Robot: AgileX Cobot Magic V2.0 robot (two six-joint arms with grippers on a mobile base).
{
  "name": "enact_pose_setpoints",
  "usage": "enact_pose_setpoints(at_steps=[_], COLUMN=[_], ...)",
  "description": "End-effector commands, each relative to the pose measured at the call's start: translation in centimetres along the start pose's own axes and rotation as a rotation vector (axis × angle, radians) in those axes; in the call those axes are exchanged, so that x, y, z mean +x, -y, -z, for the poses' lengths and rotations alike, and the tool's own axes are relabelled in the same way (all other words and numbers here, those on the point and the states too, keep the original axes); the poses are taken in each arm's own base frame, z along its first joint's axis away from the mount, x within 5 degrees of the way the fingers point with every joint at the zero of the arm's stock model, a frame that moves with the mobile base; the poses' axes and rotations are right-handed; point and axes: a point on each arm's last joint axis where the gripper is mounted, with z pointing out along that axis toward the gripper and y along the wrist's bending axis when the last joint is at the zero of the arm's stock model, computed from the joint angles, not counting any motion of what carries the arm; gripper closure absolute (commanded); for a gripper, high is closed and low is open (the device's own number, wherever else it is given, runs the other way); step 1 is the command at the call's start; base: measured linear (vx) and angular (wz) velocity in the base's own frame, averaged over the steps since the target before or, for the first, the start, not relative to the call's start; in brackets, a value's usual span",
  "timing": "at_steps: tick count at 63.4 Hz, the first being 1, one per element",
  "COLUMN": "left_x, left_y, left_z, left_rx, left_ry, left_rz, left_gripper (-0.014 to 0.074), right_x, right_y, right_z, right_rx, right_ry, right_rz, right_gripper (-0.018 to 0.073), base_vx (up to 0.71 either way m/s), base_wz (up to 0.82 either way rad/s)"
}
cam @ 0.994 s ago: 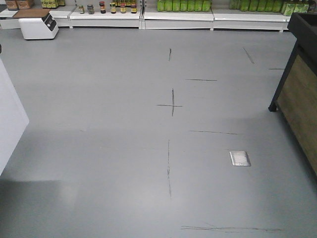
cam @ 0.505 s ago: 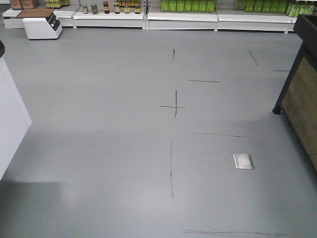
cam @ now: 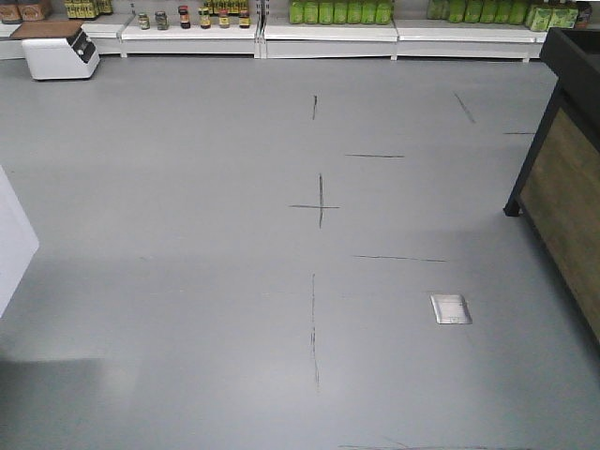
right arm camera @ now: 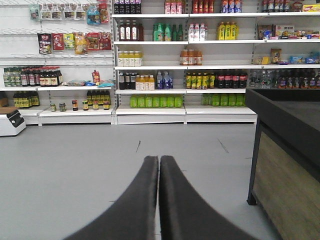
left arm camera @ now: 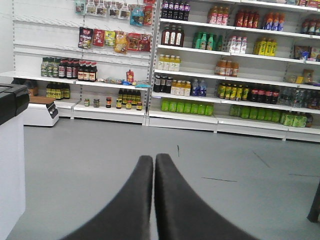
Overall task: Pick three apples into basket with both arms
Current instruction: 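Drive the base forward toward the black fruit display table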
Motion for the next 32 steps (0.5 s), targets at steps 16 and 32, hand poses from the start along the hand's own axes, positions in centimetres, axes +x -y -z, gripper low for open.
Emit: enact_pose_setpoints(at_steps=[16,32], left_x=[-0.09,-0.09], left_y=[0.1,0.1], left_z=[0.09,0.09], left_rx=[0.021,0.021], left_ry=[0.064,0.064], left_rz=[0.013,0.013], left_gripper=[0.0603,0.0603], right_x=[-0.21,-0.21], right_y=[0.01,0.01], right_z=[0.06,0.06], right_rx=[0.003,0.003], right_ry=[0.069,0.069], right_rz=[0.011,0.011], right_gripper=[0.0568,0.0568], base_vx=[0.1,0.13], base_wz=[-0.07,-0.1])
